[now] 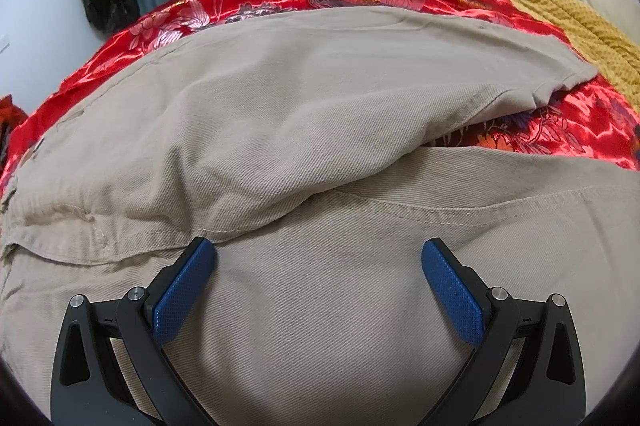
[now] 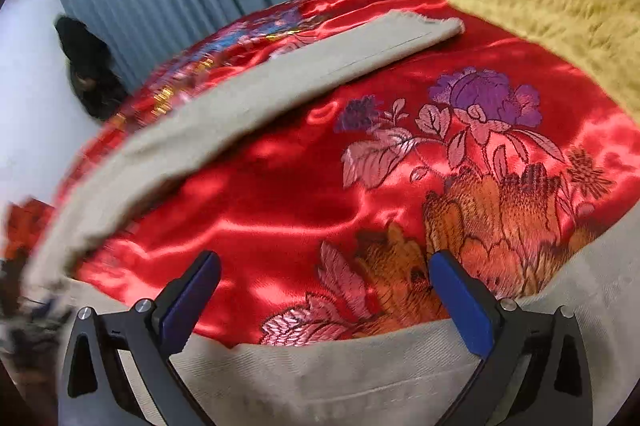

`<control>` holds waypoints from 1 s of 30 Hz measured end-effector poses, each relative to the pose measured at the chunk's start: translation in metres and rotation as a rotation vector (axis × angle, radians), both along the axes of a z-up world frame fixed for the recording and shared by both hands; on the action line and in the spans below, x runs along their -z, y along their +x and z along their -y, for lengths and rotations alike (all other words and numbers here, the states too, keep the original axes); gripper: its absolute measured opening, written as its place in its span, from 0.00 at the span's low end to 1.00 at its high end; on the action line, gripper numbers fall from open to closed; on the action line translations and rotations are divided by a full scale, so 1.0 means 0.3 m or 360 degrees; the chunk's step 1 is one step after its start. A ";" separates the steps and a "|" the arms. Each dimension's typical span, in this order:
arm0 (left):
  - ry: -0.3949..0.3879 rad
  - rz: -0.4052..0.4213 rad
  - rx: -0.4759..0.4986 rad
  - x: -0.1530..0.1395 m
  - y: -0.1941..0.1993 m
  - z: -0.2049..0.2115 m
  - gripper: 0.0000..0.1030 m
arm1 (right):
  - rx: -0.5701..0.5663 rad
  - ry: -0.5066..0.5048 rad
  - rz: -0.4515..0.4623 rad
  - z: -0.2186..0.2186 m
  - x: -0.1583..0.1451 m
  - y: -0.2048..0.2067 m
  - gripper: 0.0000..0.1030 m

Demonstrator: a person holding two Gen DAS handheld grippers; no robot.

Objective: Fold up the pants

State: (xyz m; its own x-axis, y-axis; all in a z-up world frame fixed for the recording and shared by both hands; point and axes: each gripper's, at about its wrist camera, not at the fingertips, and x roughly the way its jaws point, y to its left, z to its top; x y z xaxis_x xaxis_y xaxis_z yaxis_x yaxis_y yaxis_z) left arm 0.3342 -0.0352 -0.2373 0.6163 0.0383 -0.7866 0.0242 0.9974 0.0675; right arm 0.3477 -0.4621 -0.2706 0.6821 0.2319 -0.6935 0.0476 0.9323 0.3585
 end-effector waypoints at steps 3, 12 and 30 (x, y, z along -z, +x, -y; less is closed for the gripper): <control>-0.0004 0.0002 0.0000 0.002 0.000 -0.001 1.00 | 0.0151 -0.0217 0.0022 0.171 -0.044 0.004 1.00; 0.0000 -0.0003 -0.0001 0.004 0.002 0.002 1.00 | 0.0539 -0.0098 0.0084 0.510 0.050 -0.103 1.00; 0.0001 -0.0003 -0.0001 0.006 0.005 0.004 1.00 | 0.0533 -0.0041 0.0094 0.520 0.061 -0.098 1.00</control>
